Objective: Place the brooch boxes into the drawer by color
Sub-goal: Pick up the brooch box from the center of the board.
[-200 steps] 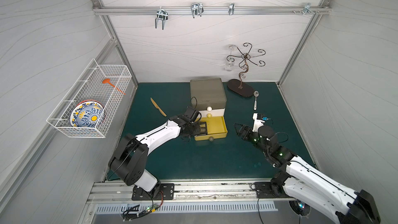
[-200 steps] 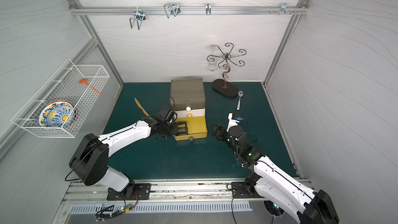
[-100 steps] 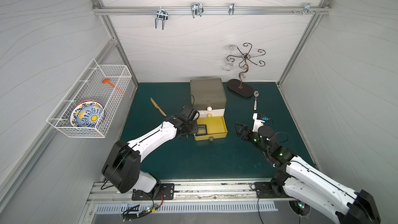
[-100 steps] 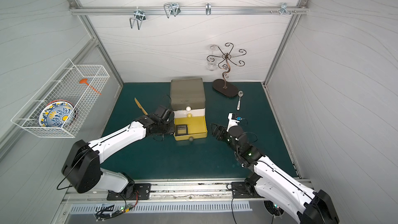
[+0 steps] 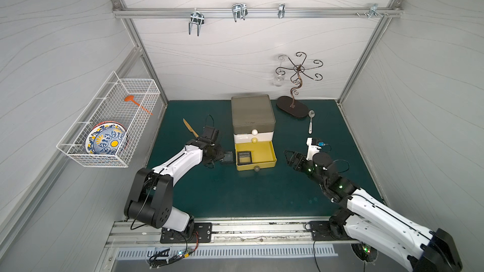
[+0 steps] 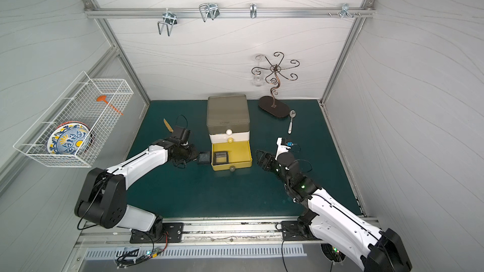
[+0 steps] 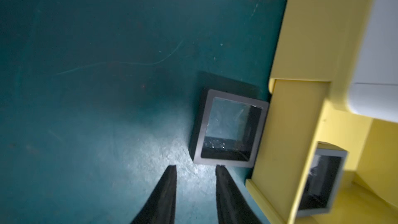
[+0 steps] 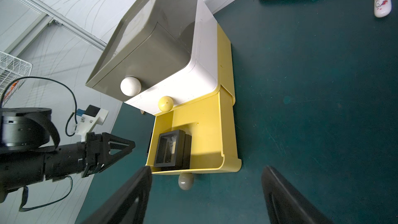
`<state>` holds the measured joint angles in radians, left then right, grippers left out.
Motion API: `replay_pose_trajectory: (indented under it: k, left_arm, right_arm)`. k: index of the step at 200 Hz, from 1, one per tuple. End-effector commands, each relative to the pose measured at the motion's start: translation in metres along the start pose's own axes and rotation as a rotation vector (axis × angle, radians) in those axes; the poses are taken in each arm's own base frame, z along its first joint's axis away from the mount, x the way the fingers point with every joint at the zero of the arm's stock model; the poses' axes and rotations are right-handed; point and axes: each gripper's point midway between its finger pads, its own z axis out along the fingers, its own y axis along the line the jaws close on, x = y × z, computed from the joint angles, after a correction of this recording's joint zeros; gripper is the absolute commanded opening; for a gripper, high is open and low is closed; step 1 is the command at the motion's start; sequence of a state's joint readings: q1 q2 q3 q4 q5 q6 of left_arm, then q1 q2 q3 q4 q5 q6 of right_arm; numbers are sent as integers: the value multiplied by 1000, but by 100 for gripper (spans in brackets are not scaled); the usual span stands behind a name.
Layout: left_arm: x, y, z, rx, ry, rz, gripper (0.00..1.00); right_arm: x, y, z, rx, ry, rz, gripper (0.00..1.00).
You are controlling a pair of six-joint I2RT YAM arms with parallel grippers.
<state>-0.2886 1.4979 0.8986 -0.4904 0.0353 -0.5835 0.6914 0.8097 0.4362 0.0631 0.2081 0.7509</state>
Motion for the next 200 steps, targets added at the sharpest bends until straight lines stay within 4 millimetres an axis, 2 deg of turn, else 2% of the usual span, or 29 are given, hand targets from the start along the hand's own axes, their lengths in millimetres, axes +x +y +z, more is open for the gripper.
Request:
replay_pose_trajectory:
  k: [1, 45, 76, 90, 109, 119, 146, 162, 200]
  left_arm:
    - [-7, -12, 10, 42, 5, 29, 36]
    - [0, -4, 32, -2, 57, 37, 37]
    - [3, -1, 39, -19, 77, 41, 35]
    - [3, -1, 39, -22, 77, 40, 29]
    - [3, 1, 37, -31, 71, 42, 6]
    - [3, 2, 35, -35, 69, 41, 0]
    - [1, 4, 25, -39, 47, 37, 0]
    - [-4, 0, 11, -18, 14, 34, 0]
    - [-15, -32, -40, 125, -77, 62, 0]
  right_arm:
    - [1, -4, 1, 10, -4, -14, 85]
    - [2, -7, 1, 20, -2, -12, 86]
    - [2, -8, 2, 25, -1, -12, 86]
    - [3, -8, 2, 25, 0, -13, 86]
    - [3, -8, 2, 28, 0, -11, 86]
    - [3, -8, 3, 28, 1, -11, 86]
    - [3, -7, 4, 25, 3, -11, 86]
    - [4, -7, 4, 24, 7, -11, 86]
    - [3, -7, 4, 24, 6, -11, 86]
